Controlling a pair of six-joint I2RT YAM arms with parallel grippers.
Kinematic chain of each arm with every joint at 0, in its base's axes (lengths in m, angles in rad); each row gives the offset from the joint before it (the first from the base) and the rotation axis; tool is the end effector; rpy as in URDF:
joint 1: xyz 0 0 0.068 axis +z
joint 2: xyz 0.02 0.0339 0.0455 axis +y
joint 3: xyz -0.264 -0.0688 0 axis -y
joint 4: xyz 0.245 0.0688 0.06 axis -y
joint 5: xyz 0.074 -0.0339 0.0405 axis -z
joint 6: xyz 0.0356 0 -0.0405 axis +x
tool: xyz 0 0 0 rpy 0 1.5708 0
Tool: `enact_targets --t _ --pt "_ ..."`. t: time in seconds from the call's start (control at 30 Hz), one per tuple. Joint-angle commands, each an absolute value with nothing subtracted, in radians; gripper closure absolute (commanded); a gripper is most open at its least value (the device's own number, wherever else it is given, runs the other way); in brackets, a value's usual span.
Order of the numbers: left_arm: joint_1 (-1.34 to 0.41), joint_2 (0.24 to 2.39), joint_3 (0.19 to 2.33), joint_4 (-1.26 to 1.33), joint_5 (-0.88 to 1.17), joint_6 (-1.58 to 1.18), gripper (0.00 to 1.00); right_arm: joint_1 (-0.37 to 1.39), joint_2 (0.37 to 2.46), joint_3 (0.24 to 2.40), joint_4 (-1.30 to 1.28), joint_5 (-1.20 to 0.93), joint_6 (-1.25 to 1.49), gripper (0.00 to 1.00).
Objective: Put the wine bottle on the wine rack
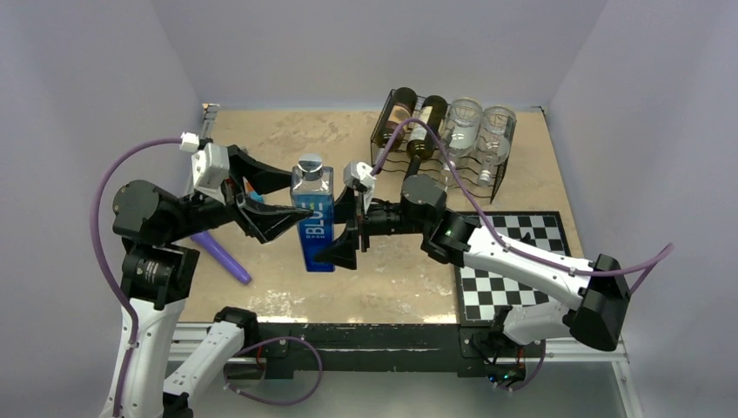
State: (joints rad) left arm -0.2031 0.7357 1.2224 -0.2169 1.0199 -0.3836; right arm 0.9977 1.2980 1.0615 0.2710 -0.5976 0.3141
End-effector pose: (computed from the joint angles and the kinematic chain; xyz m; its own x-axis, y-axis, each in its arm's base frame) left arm 0.0938 -0.0503 0.4830 -0.0985 -0.1797 -0.9788 0.9415 0.3017 -0.1501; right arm 0.1483 0.2667 0.3722 -0.2910 0.0201 -0.9565 -0.9564 -0.0320 0.2903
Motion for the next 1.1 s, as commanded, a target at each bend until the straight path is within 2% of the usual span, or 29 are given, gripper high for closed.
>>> enact_targets --t 0.0,0.13,0.2,0.33,0.43,0.5,0.53,0.57,0.63,0.73,0.77,1.07 --pt "-0.202 0.714 1.305 -0.032 0.962 -0.411 1.0 1.013 1.332 1.106 0.372 -0.589 0.37 0.02" --pt "-0.202 0.712 1.317 -0.028 0.957 -0.413 1.0 1.02 1.35 1.12 0.41 -0.573 0.402 0.04" --pt "-0.202 0.71 1.321 -0.028 0.952 -0.411 1.0 1.021 1.353 1.131 0.407 -0.569 0.406 0.13" --pt "-0.202 0.707 1.329 -0.028 0.948 -0.415 1.0 1.022 1.332 1.156 0.349 -0.534 0.385 0.57" --pt "-0.202 0.695 1.33 -0.039 0.938 -0.416 1.0 1.023 1.301 1.17 0.292 -0.477 0.342 1.0" --pt "-0.202 0.687 1.328 -0.043 0.938 -0.417 1.0 1.023 1.277 1.183 0.253 -0.436 0.309 1.0" --pt "-0.202 0.683 1.326 -0.043 0.939 -0.418 0.93 1.024 1.263 1.187 0.237 -0.409 0.289 1.0" --pt "-0.202 0.678 1.324 -0.042 0.941 -0.42 0.79 1.025 1.25 1.191 0.222 -0.38 0.268 1.0" --pt "-0.202 0.667 1.319 -0.042 0.94 -0.422 0.46 1.025 1.212 1.196 0.198 -0.317 0.216 1.0" --pt "-0.202 0.648 1.302 -0.046 0.925 -0.416 0.09 1.025 1.162 1.212 0.155 -0.203 0.123 1.0" --pt "-0.202 0.639 1.296 -0.05 0.919 -0.41 0.02 1.025 1.144 1.223 0.141 -0.166 0.081 1.0" --pt "-0.202 0.549 1.263 -0.225 0.742 -0.326 0.01 1.025 1.061 1.289 0.068 0.174 -0.36 1.0"
